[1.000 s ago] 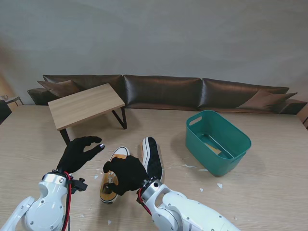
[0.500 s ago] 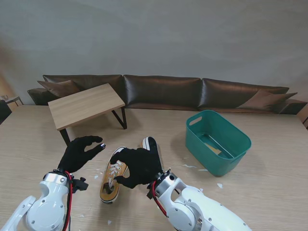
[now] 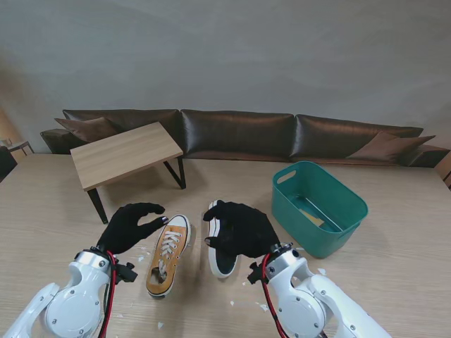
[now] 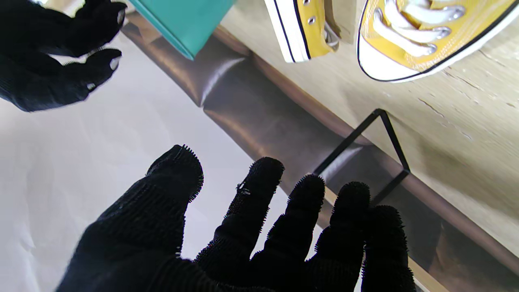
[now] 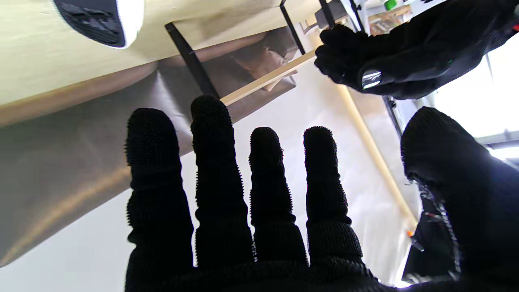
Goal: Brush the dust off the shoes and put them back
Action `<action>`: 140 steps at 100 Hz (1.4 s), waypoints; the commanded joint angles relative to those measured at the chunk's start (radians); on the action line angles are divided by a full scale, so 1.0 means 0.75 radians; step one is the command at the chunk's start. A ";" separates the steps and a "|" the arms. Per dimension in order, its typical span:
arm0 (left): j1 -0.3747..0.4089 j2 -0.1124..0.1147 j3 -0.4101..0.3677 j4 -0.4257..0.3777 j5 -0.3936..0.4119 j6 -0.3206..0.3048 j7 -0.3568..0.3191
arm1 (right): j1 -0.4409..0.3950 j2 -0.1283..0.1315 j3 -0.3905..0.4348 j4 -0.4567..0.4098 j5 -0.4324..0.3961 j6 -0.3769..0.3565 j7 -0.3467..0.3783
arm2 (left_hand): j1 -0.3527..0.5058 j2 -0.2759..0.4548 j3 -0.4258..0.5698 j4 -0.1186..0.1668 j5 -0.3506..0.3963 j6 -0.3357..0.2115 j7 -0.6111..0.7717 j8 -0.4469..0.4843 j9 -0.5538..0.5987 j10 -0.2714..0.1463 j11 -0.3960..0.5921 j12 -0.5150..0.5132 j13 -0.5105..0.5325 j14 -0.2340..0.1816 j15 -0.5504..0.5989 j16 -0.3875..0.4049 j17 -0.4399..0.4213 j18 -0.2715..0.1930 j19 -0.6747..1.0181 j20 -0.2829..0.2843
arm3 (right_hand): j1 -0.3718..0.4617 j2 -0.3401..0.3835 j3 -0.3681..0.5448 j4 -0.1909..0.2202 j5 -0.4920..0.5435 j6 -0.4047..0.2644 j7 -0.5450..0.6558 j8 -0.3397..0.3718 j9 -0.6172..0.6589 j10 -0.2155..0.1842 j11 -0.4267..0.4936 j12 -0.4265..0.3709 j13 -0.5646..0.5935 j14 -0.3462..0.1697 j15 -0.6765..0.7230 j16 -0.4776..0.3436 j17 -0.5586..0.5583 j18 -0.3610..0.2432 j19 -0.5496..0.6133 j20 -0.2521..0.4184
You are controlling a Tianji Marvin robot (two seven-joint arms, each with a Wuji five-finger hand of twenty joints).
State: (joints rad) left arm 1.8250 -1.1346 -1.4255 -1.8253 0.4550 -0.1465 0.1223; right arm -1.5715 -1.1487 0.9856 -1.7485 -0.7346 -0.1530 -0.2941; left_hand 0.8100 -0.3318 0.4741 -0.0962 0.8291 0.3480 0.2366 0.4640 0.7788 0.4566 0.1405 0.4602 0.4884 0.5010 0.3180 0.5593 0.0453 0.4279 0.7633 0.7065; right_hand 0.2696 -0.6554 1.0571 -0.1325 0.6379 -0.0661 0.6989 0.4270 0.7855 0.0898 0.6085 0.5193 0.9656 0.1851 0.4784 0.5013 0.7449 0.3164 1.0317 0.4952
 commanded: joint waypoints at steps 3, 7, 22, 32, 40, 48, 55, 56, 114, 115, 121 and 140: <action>-0.022 0.011 0.024 -0.006 0.052 -0.015 -0.062 | -0.024 0.010 0.035 -0.002 0.001 0.023 0.025 | 0.017 0.014 0.029 0.031 0.028 -0.050 0.011 0.016 -0.006 -0.032 -0.007 -0.011 -0.072 -0.017 -0.037 -0.025 -0.031 -0.050 -0.058 -0.026 | -0.026 0.027 -0.033 0.040 0.014 -0.006 -0.028 0.035 -0.012 -0.001 -0.016 -0.013 -0.031 0.003 -0.015 -0.016 -0.414 0.035 -0.033 0.036; -0.029 0.018 0.033 -0.005 0.068 -0.017 -0.085 | -0.032 0.008 0.051 -0.001 0.015 0.027 0.024 | 0.024 -0.007 0.039 0.030 0.023 -0.063 0.011 0.016 -0.013 -0.042 -0.011 -0.015 -0.079 -0.027 -0.045 -0.030 -0.036 -0.054 -0.069 -0.030 | -0.023 0.034 -0.030 0.042 0.027 0.004 -0.025 0.038 -0.002 0.000 -0.013 -0.011 -0.023 -0.001 -0.012 -0.015 -0.410 0.033 -0.033 0.038; -0.062 0.056 0.045 0.005 0.234 -0.052 -0.196 | -0.045 -0.008 0.087 0.014 0.041 0.063 -0.039 | 0.001 -0.209 0.251 0.009 -0.061 -0.181 -0.007 -0.003 -0.073 -0.147 -0.028 -0.059 -0.098 -0.113 -0.070 -0.074 -0.011 -0.108 -0.111 -0.039 | -0.014 0.023 0.016 0.041 0.070 0.015 -0.026 0.049 0.049 0.010 -0.011 -0.008 0.003 0.001 -0.001 -0.011 -0.400 0.044 -0.033 0.048; -0.099 0.068 0.071 0.034 0.302 -0.094 -0.212 | -0.049 -0.010 0.107 0.008 0.060 0.078 -0.032 | -0.011 -0.325 0.347 -0.005 -0.099 -0.236 -0.015 -0.024 -0.109 -0.188 -0.041 -0.082 -0.143 -0.158 -0.101 -0.111 -0.031 -0.157 -0.169 -0.090 | -0.012 0.024 0.015 0.039 0.068 0.020 -0.031 0.050 0.047 0.014 -0.014 -0.007 0.003 0.002 -0.002 -0.011 -0.404 0.047 -0.035 0.050; -0.131 0.073 0.098 0.057 0.337 -0.117 -0.214 | -0.047 -0.012 0.115 0.007 0.058 0.091 -0.039 | -0.021 -0.385 0.390 -0.013 -0.117 -0.264 -0.018 -0.037 -0.144 -0.224 -0.050 -0.102 -0.180 -0.187 -0.123 -0.134 -0.053 -0.187 -0.222 -0.129 | -0.014 0.024 0.011 0.038 0.068 0.020 -0.033 0.052 0.051 0.013 -0.014 -0.006 0.008 -0.001 -0.001 -0.010 -0.399 0.045 -0.032 0.052; -0.166 0.078 0.125 0.079 0.378 -0.141 -0.212 | -0.046 -0.015 0.122 0.004 0.067 0.103 -0.044 | -0.041 -0.419 0.416 -0.020 -0.143 -0.280 -0.026 -0.049 -0.185 -0.245 -0.060 -0.122 -0.217 -0.221 -0.146 -0.154 -0.071 -0.224 -0.278 -0.164 | -0.012 0.023 0.011 0.039 0.069 0.022 -0.033 0.055 0.052 0.015 -0.014 -0.004 0.008 -0.001 -0.001 -0.009 -0.400 0.047 -0.033 0.054; -0.197 0.082 0.150 0.097 0.397 -0.159 -0.219 | -0.047 -0.015 0.130 -0.002 0.070 0.108 -0.040 | -0.052 -0.431 0.426 -0.026 -0.167 -0.295 -0.032 -0.058 -0.234 -0.262 -0.072 -0.146 -0.257 -0.249 -0.173 -0.176 -0.089 -0.256 -0.347 -0.204 | -0.012 0.024 0.011 0.039 0.068 0.023 -0.035 0.056 0.052 0.016 -0.015 -0.004 0.008 -0.001 -0.002 -0.009 -0.398 0.046 -0.032 0.055; -0.201 0.083 0.153 0.100 0.399 -0.161 -0.221 | -0.047 -0.014 0.131 -0.003 0.071 0.109 -0.039 | -0.053 -0.432 0.426 -0.026 -0.172 -0.298 -0.034 -0.060 -0.242 -0.267 -0.073 -0.150 -0.264 -0.255 -0.176 -0.179 -0.091 -0.261 -0.357 -0.209 | -0.013 0.023 0.010 0.039 0.068 0.022 -0.035 0.056 0.054 0.016 -0.014 -0.004 0.009 -0.003 -0.001 -0.009 -0.399 0.046 -0.032 0.055; -0.513 0.119 0.445 0.334 0.546 -0.255 -0.300 | -0.051 -0.019 0.248 -0.041 0.125 0.182 -0.005 | -0.095 -0.460 0.464 -0.033 -0.359 -0.329 -0.092 -0.103 -0.525 -0.327 -0.122 -0.243 -0.494 -0.484 -0.307 -0.311 -0.135 -0.494 -0.914 -0.404 | -0.005 0.022 0.011 0.040 0.075 0.044 -0.039 0.063 0.058 0.022 -0.019 -0.002 0.010 0.005 -0.003 -0.008 -0.399 0.047 -0.032 0.058; -0.518 0.120 0.450 0.337 0.547 -0.257 -0.303 | -0.051 -0.019 0.250 -0.041 0.127 0.183 -0.005 | -0.096 -0.460 0.464 -0.033 -0.368 -0.331 -0.098 -0.107 -0.536 -0.329 -0.125 -0.247 -0.503 -0.489 -0.311 -0.315 -0.133 -0.498 -0.925 -0.415 | -0.005 0.022 0.011 0.040 0.075 0.045 -0.039 0.063 0.058 0.023 -0.019 -0.002 0.009 0.004 -0.003 -0.008 -0.399 0.047 -0.032 0.058; -0.548 0.124 0.478 0.357 0.558 -0.264 -0.321 | -0.052 -0.019 0.258 -0.043 0.132 0.184 -0.002 | -0.102 -0.466 0.466 -0.034 -0.406 -0.334 -0.117 -0.127 -0.580 -0.333 -0.128 -0.258 -0.538 -0.510 -0.320 -0.329 -0.113 -0.517 -0.991 -0.517 | -0.003 0.023 0.012 0.040 0.075 0.047 -0.040 0.063 0.057 0.024 -0.019 -0.002 0.009 0.001 -0.003 -0.007 -0.400 0.049 -0.033 0.058; -0.642 0.136 0.567 0.420 0.604 -0.287 -0.351 | -0.053 -0.020 0.267 -0.043 0.139 0.189 -0.004 | -0.137 -0.490 0.484 -0.038 -0.456 -0.334 -0.130 -0.143 -0.674 -0.347 -0.142 -0.275 -0.608 -0.570 -0.402 -0.387 -0.098 -0.574 -1.054 -0.845 | -0.004 0.021 0.012 0.039 0.073 0.058 -0.041 0.064 0.057 0.023 -0.019 -0.001 0.011 0.005 -0.001 -0.006 -0.398 0.048 -0.032 0.059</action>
State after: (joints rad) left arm 1.3633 -1.0328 -1.0086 -1.5216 0.9040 -0.3545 -0.1061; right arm -1.6057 -1.1619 1.1865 -1.7726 -0.6326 -0.0142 -0.3085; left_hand 0.7312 -0.6485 0.8014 -0.0975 0.5093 0.1111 0.1482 0.3619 0.3167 0.2083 0.0456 0.2630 0.0762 0.0955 0.0378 0.2903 -0.0316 0.0454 0.0219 0.1332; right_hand 0.2720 -0.6551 1.0561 -0.1239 0.6795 -0.0285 0.6800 0.4474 0.8141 0.0999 0.6071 0.5193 0.9660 0.1876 0.4785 0.5012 0.7447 0.3273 1.0292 0.5191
